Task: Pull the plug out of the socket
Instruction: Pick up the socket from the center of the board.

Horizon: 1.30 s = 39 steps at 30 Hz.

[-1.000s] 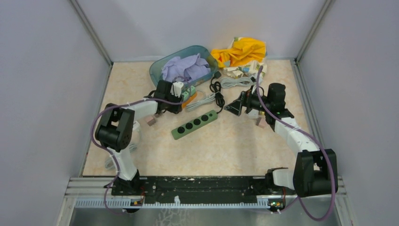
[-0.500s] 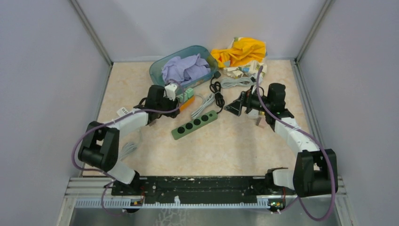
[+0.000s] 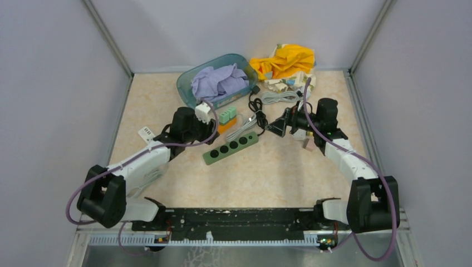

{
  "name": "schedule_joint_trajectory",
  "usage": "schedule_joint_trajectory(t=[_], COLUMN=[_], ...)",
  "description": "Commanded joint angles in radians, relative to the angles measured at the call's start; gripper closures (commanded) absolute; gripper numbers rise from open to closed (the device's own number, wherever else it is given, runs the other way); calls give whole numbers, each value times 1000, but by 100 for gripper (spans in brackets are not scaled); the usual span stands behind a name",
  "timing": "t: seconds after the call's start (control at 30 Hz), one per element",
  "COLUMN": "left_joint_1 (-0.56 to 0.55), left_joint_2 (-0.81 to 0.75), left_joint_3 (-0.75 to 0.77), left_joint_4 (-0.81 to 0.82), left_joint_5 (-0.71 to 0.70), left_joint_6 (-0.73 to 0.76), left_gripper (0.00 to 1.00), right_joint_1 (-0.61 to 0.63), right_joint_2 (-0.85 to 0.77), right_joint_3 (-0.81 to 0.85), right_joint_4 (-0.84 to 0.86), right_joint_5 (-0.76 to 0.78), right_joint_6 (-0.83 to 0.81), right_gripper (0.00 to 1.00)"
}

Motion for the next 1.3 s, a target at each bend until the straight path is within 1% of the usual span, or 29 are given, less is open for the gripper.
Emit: schedule_joint_trajectory(t=[0.0,0.17,0.33,0.5,0.7,0.87,1.0,1.13,1.27], left_joint_1=[-90,-168,-231,-283,-377,-443,-483,-510,-530], left_joint_2=[-82,-149,-203,-213,-145,-72,-14,38,69], left_joint_3=[-28,-65,-137,-190,-237,-274,-287,-284,-272], left_joint_4=[17,19,71,123,175,241,286,287,261], left_joint_5=[55,33,45,67,83,39,20,14,-16], left_joint_6=[-58,-100,-160,-181,-174,-172,-142,-97,-67], left_gripper=[99,99,99,99,99,99,99,99,99], right_joint_1=[-13,-14,-17,-19,-22,-23,-23,-23,-24], right_joint_2=[-43,-44,-44,-43,-43,-42,-41,-55,-69], right_joint_3=[20,20,21,21,20,18,17,2,-3], right_joint_4=[45,45,45,45,45,46,46,52,47], right_joint_5=[-10,-10,-13,-12,-10,-10,-28,-90,-110], right_joint_6=[-6,-5,-5,-5,-7,-7,-28,-88,-127], right_gripper=[1,1,1,1,1,1,1,1,1])
